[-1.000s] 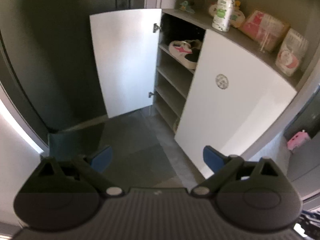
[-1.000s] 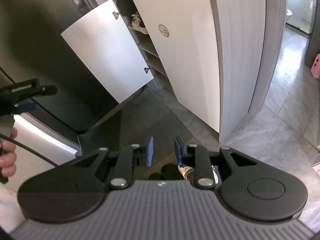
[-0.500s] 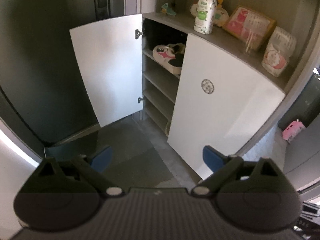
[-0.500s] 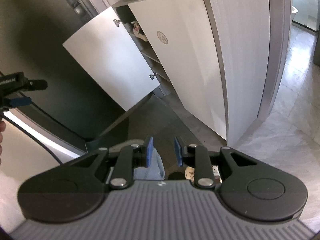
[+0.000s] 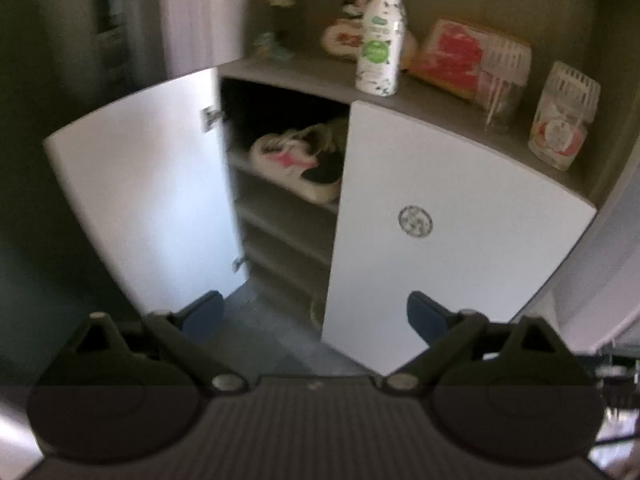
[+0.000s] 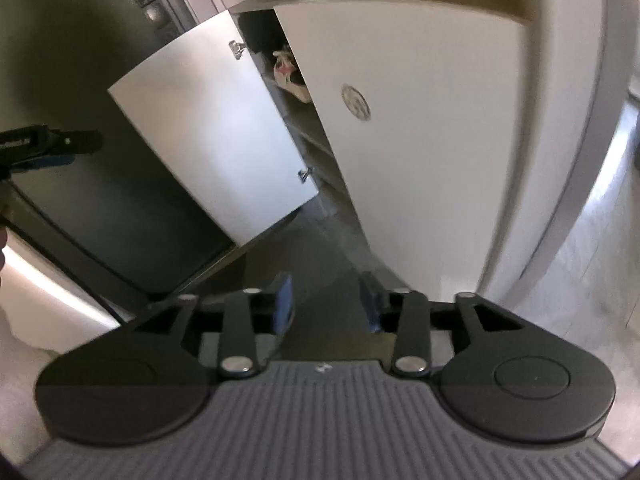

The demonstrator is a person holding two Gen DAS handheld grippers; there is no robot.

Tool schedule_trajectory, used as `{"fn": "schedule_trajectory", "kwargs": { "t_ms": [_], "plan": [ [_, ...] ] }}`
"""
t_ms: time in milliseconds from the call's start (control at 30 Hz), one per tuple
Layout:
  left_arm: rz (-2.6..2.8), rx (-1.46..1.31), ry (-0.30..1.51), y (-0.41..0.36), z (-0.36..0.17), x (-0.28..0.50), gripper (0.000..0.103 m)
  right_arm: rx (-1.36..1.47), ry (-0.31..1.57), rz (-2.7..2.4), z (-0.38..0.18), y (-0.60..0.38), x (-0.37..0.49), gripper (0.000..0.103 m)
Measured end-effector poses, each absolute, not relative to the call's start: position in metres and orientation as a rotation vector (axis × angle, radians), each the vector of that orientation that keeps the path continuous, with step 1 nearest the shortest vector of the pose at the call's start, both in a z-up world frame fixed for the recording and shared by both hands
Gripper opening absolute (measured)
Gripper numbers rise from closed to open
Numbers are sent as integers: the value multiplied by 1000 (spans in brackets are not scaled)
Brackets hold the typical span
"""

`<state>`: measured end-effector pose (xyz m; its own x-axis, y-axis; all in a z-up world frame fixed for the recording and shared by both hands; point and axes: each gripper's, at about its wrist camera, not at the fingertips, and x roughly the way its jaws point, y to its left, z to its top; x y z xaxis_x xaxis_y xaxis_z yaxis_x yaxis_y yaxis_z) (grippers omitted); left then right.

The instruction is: Organize scattered shoes

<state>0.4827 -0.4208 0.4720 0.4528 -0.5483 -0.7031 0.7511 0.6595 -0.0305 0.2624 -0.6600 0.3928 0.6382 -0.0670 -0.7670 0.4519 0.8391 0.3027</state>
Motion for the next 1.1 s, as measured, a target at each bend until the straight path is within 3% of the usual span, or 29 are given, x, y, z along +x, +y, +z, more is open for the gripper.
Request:
{"fn": "schedule_trajectory", "kwargs": {
  "t_ms": [100, 167, 267, 400, 500, 633, 733, 900, 1100],
  "plan": [
    [-1023, 345, 721, -426, 448, 556, 99, 526, 833, -445, 383, -653, 323, 45],
    [-1164, 490, 691, -433, 439, 600, 95, 530, 843, -600, 380, -643, 357, 51],
    [-1249, 505, 663, -427, 452, 653, 99, 634, 832, -744, 379, -623, 409, 55],
    [-1401, 516, 655, -426, 463, 709, 100, 588, 799, -836, 388, -596, 454, 78],
    [-1474, 530, 610, -437, 463, 728, 103, 567, 772, -966, 396, -587, 461, 88],
    [-1577, 472, 681, -471, 452, 758, 103, 612, 754, -1069, 384, -584, 447, 88],
    [-1664, 463, 720, -510, 440, 778, 103, 679, 788, -1137, 345, -581, 428, 88],
    [-1692, 600, 616, -561, 413, 777, 102, 894, 809, -1148, 278, -583, 402, 88],
    [-1842, 697, 579, -609, 399, 764, 100, 1050, 741, -1270, 256, -555, 369, 88]
  ]
}}
